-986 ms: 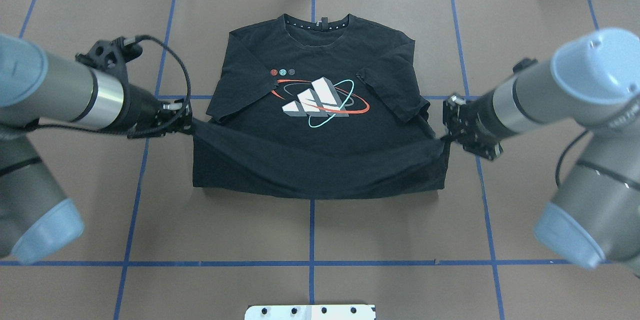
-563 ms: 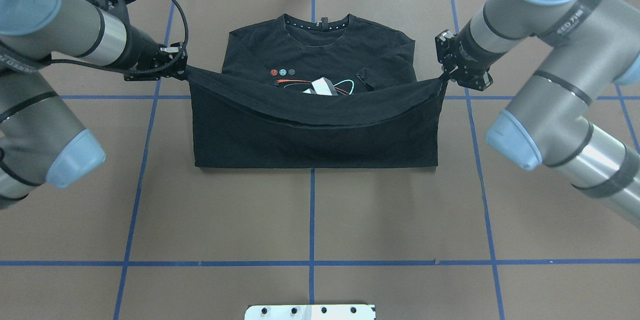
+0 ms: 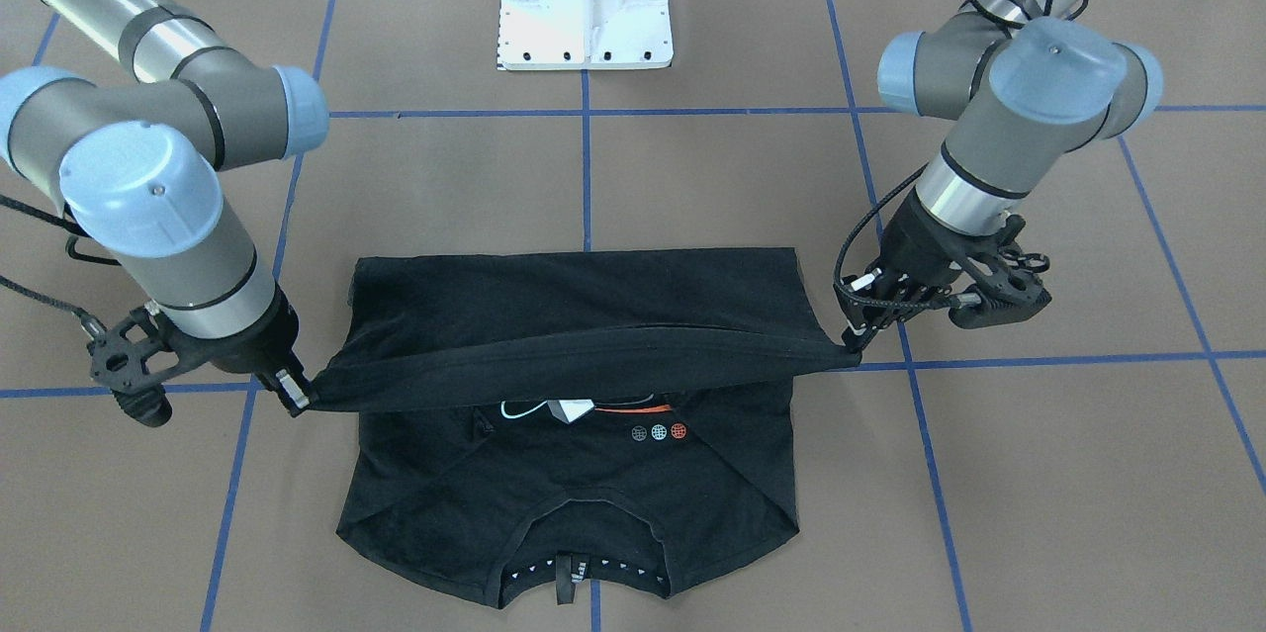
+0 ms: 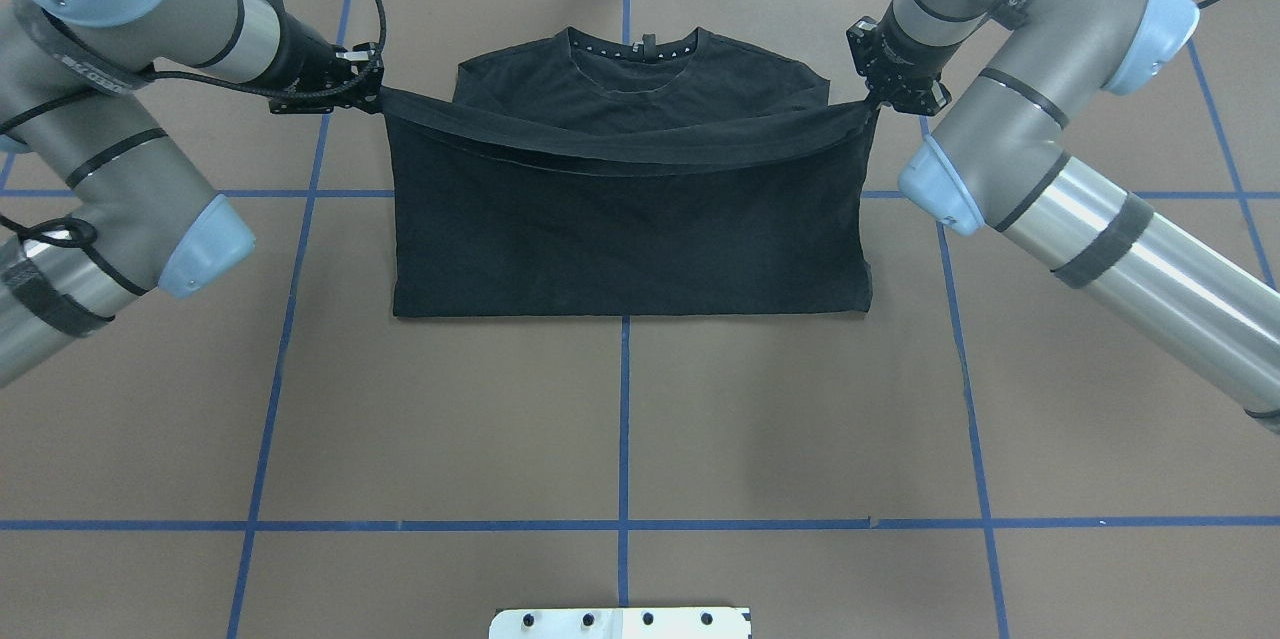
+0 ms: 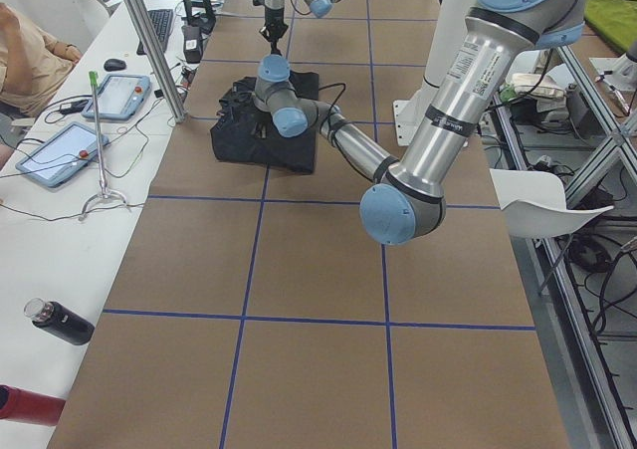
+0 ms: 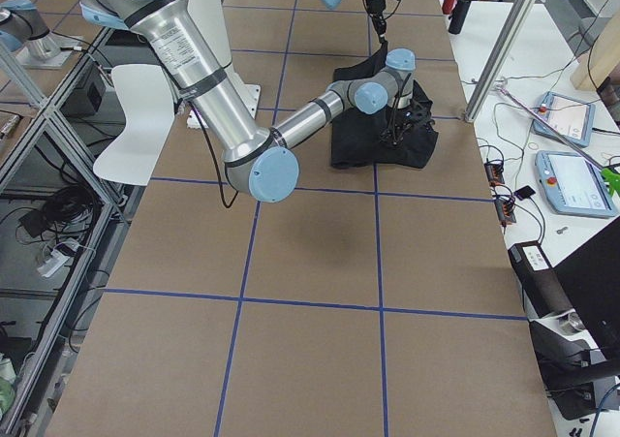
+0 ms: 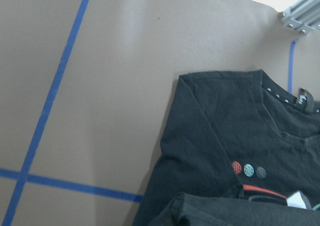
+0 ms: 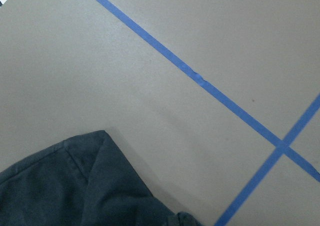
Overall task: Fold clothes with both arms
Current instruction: 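Lift the hem with both grippers and fold it toward the collar, then lay the hem down near the collar and open both grippers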
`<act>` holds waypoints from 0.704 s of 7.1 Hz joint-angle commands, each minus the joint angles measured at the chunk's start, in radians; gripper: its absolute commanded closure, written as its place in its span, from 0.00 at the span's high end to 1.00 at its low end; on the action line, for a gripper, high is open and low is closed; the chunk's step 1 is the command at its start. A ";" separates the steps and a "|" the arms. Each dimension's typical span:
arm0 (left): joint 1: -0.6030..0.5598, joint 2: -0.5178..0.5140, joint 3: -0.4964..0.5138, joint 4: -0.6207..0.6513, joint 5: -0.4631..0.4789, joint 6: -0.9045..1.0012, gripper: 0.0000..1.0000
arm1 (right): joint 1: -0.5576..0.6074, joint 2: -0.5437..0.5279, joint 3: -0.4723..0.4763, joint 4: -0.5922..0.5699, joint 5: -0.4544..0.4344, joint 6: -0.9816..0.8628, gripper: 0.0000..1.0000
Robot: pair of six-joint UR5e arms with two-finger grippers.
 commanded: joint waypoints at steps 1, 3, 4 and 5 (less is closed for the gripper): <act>-0.001 -0.065 0.162 -0.098 0.033 -0.003 0.00 | -0.002 0.085 -0.184 0.108 -0.046 -0.004 0.00; -0.001 -0.116 0.274 -0.173 0.078 -0.009 0.00 | -0.002 0.117 -0.230 0.111 -0.068 -0.014 0.00; -0.001 -0.154 0.349 -0.215 0.093 -0.011 0.00 | 0.000 0.149 -0.263 0.111 -0.076 -0.015 0.00; -0.001 -0.193 0.432 -0.259 0.145 -0.012 0.26 | -0.002 0.160 -0.296 0.113 -0.089 -0.015 0.30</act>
